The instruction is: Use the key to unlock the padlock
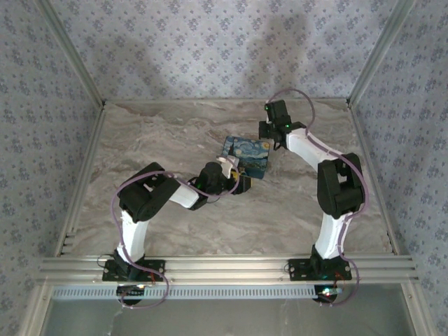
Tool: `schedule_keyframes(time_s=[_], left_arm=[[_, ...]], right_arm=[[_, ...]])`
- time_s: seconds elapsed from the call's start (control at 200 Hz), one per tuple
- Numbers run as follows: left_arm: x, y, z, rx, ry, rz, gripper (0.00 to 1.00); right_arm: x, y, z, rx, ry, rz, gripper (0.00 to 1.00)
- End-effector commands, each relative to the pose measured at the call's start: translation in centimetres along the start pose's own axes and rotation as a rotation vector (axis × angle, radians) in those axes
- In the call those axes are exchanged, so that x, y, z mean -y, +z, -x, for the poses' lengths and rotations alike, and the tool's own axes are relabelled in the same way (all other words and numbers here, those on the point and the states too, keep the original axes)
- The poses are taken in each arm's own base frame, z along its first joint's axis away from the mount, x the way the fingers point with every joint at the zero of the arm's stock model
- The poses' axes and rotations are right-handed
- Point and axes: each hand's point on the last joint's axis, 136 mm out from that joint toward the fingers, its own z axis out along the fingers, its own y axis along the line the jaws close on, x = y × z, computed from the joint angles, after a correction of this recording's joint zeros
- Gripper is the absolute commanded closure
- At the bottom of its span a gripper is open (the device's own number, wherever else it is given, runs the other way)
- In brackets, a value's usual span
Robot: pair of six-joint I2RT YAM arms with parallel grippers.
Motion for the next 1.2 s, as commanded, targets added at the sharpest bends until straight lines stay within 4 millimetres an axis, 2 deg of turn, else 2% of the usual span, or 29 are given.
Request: schedule_keyframes(time_s=[0.0,0.205,0.455,0.809,0.984,1.194], left_arm=[[-2.1,-0.2,-2.1,-0.047,-0.031,0.071,0.31],[-3.0,-0.7,-2.3,-0.031,0.0,0.155,0.29],[-2.4,-0.5,-2.7,-0.048,0.013,0.111,0.27],[-0.3,0.1,-2.8,-0.07,0.024,-0.005,0.27],[1.2,0.0,-2.4,-0.055,0.02,-0.098,0.33],[1.6,-0.1,-1.7,-0.02,0.001,-0.14,0.32]], right_arm=[[1.8,0.3,-2.7,-0.067,0.005,-0.084,1.0],[1.8,1.4,-4.8,-0.105,0.047,-0.089,1.0],[1.0,2.0,-5.5,-0.117,0.051,-0.055,1.0],[-0.3,2.6,-6.9,-0.141,0.049,-0.021,1.0],[-0.8,2.8,-7.2,-0.143,0.053,-0.009,1.0],[-1.1,2.8,-7.3,-0.142,0.051,-0.005,1.0]])
